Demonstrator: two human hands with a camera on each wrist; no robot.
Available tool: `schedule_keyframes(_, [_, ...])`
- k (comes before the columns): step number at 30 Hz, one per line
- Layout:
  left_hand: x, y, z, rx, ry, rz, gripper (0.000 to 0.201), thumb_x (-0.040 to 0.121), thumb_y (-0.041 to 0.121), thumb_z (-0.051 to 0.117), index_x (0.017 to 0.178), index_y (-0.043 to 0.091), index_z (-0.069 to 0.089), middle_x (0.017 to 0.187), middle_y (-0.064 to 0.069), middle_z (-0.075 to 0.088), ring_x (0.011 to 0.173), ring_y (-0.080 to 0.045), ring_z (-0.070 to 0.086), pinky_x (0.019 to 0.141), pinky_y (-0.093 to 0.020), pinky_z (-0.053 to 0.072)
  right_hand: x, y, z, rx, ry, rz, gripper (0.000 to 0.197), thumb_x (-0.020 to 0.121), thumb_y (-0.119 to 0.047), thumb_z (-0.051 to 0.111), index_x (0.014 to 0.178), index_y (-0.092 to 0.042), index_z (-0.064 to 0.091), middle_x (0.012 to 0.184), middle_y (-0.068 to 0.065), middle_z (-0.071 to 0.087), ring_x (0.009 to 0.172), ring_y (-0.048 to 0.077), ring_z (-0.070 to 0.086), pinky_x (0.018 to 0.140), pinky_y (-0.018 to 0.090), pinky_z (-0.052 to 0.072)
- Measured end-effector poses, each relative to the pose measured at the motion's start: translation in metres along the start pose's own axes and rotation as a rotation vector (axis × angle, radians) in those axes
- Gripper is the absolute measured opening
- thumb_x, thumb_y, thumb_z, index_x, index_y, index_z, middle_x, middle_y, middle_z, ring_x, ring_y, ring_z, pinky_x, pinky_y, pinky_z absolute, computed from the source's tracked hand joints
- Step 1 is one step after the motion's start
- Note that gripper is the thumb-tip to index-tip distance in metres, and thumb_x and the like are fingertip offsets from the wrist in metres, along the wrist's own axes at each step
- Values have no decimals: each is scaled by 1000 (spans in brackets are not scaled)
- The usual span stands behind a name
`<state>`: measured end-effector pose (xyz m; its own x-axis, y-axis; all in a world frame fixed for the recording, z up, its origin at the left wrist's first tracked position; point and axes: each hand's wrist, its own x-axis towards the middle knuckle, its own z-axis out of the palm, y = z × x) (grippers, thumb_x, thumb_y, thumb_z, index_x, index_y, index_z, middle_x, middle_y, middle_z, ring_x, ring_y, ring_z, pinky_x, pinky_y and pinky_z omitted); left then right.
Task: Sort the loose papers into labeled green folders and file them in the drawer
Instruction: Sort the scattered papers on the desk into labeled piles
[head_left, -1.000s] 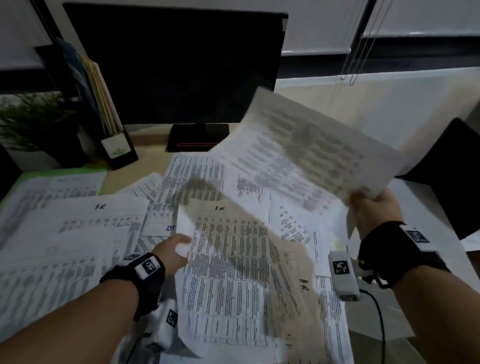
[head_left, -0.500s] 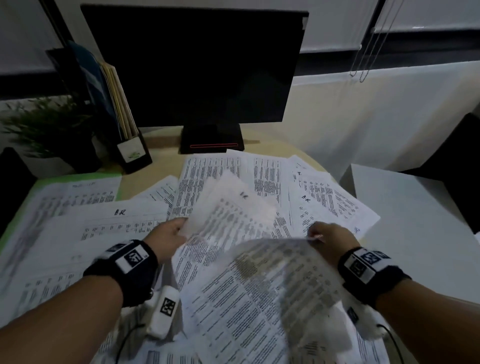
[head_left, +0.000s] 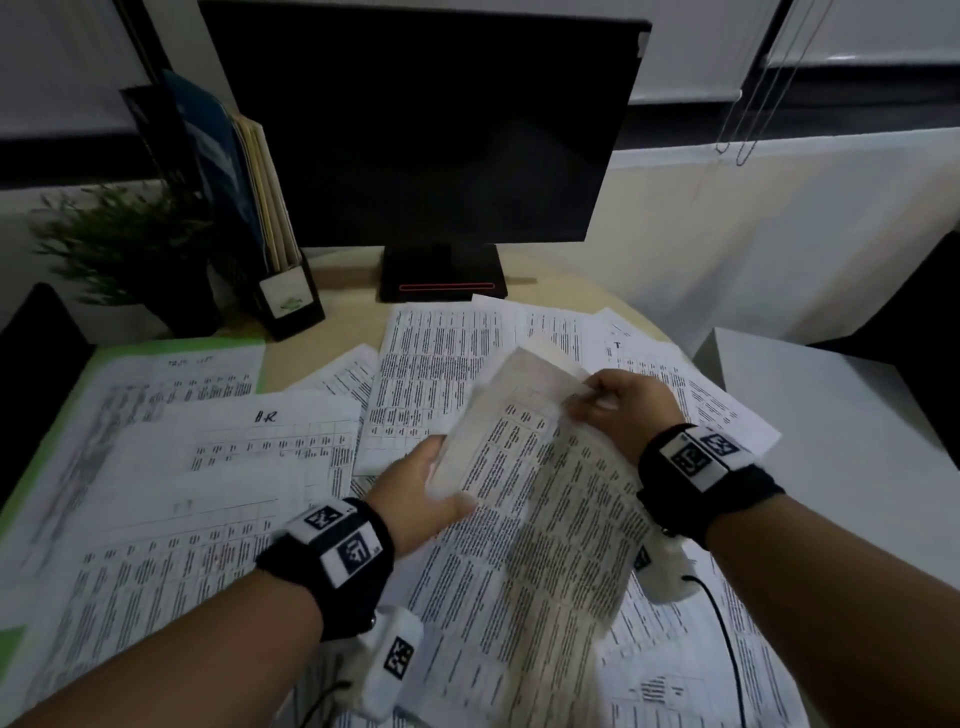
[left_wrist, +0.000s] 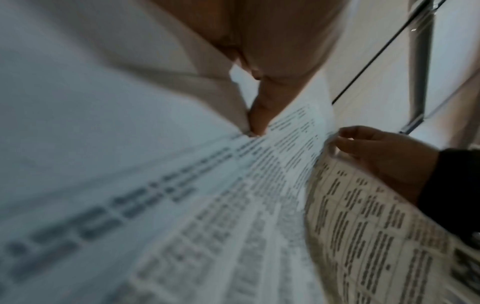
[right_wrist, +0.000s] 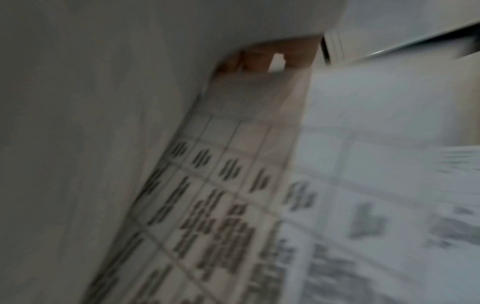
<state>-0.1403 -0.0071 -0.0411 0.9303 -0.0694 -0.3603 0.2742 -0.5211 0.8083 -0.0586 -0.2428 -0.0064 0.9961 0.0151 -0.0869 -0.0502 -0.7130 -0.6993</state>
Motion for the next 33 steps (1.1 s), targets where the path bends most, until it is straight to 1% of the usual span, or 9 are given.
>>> schedule_keyframes(4, [18, -41, 8, 38, 66, -83, 54, 90, 5, 57, 139, 22, 41, 125, 5, 56, 108, -17, 56, 93, -28, 46, -1, 30, 4, -201, 131, 197, 45, 84, -40, 67, 124, -25, 54, 126, 1, 56, 114, 23, 53, 100, 39, 42])
schedule_keyframes(6, [25, -59, 13, -15, 84, -202, 54, 89, 4, 57, 138, 21, 41, 117, 1, 60, 101, -19, 58, 82, -26, 48, -10, 48, 10, -281, -18, 469, 55, 85, -41, 64, 132, -19, 46, 124, 8, 53, 110, 28, 55, 93, 37, 46])
schedule_keyframes(9, [33, -81, 20, -68, 114, -316, 58, 88, 5, 59, 140, 21, 38, 121, -4, 60, 102, -22, 57, 82, -27, 47, -24, 65, 23, -408, -292, 568, 50, 85, -32, 64, 124, -3, 51, 96, 6, 59, 91, 23, 60, 71, 27, 51])
schedule_keyframes(14, [42, -99, 28, -25, 161, -353, 42, 86, 9, 56, 126, 24, 52, 104, 1, 63, 89, -17, 59, 70, -25, 46, -26, 73, 31, -306, -364, 460, 41, 84, -27, 69, 117, -8, 53, 101, 4, 59, 84, 18, 56, 59, 21, 44])
schedule_keyframes(17, [45, -102, 30, 6, 204, -359, 40, 86, 10, 55, 123, 24, 54, 102, 1, 64, 88, -19, 59, 69, -25, 47, -21, 85, 26, -309, -316, 414, 12, 85, -24, 65, 90, -13, 63, 85, 1, 63, 70, 14, 55, 57, 18, 40])
schedule_keyframes(20, [42, -104, 33, -27, 229, -349, 44, 87, 6, 57, 128, 21, 51, 108, -4, 64, 94, -22, 60, 73, -26, 48, -11, 103, 0, -268, -153, 450, 21, 86, -24, 61, 66, -17, 55, 68, 1, 55, 60, 13, 50, 49, 19, 31])
schedule_keyframes(27, [38, -91, 36, -63, 233, -349, 52, 90, -1, 58, 139, 9, 42, 130, -8, 53, 114, -26, 52, 95, -29, 37, 5, 144, -49, -7, -167, 461, 23, 89, -35, 61, 73, -18, 62, 76, 2, 63, 68, 17, 59, 66, 25, 47])
schedule_keyframes(30, [42, -90, 35, -35, 258, -389, 59, 91, 1, 58, 145, 12, 36, 135, -11, 52, 119, -29, 52, 100, -31, 38, 5, 156, -48, 316, -210, 519, 16, 92, -37, 57, 87, -23, 63, 88, 7, 69, 86, 28, 67, 82, 48, 55])
schedule_keyframes(33, [42, -89, 40, 26, 312, -429, 61, 91, 2, 57, 147, 15, 34, 139, -10, 50, 123, -30, 50, 106, -35, 38, 1, 164, -46, 228, -369, 527, 9, 88, -26, 63, 95, -19, 61, 97, 11, 70, 94, 32, 67, 88, 52, 52])
